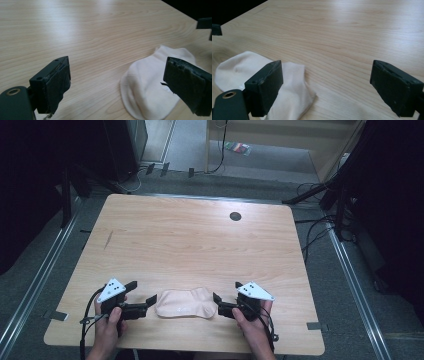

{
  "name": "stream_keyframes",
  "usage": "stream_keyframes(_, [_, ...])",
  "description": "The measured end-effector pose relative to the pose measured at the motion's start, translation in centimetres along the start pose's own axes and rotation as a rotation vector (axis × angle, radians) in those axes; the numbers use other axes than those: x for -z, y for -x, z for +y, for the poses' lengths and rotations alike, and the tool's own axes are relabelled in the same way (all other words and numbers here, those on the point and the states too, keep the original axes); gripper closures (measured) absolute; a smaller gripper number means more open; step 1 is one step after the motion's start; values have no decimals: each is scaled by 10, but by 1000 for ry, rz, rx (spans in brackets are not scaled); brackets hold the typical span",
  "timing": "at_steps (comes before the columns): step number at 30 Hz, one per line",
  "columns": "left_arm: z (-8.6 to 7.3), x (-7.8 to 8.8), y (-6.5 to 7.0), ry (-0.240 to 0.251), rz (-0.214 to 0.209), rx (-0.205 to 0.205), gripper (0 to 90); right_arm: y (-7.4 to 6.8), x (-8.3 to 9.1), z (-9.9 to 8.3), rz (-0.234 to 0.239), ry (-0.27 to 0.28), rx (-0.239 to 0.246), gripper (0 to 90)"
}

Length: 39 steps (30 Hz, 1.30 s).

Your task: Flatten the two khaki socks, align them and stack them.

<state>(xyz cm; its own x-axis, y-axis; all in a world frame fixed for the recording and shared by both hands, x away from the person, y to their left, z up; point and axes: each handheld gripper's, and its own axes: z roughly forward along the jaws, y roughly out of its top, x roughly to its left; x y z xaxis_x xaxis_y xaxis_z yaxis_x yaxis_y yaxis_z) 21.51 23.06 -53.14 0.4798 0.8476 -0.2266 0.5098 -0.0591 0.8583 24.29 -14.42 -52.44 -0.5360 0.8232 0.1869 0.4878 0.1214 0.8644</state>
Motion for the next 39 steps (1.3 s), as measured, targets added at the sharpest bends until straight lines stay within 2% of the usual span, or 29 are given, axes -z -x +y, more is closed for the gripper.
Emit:
stream_keyframes(5, [-1, 4, -13, 5, 30, 17, 80, 13, 3, 1, -34, 8, -18, 113])
stream_keyframes(10, [-2, 9, -27, 15, 77, 23, 80, 27, 10, 1, -63, 20, -36, 120])
stream_keyframes(16, [-8, 16, -48, -3, 128, 48, 80, 45, 20, -2, -102, 24, -52, 126])
stream_keyframes(25, [-15, 29, -68, -5, 185, 70, 80, 70, 38, -10, -161, 26, -67, 130])
stream_keyframes(32, [-19, 43, -80, -2, 226, 70, 80, 84, 51, -17, -196, 19, -80, 130])
stream_keyframes(36, [-22, 49, -86, -4, 233, 72, 80, 94, 59, -22, -221, 12, -89, 130])
stream_keyframes(39, [-24, 55, -90, -9, 251, 56, 80, 101, 66, -27, -243, 2, -104, 130])
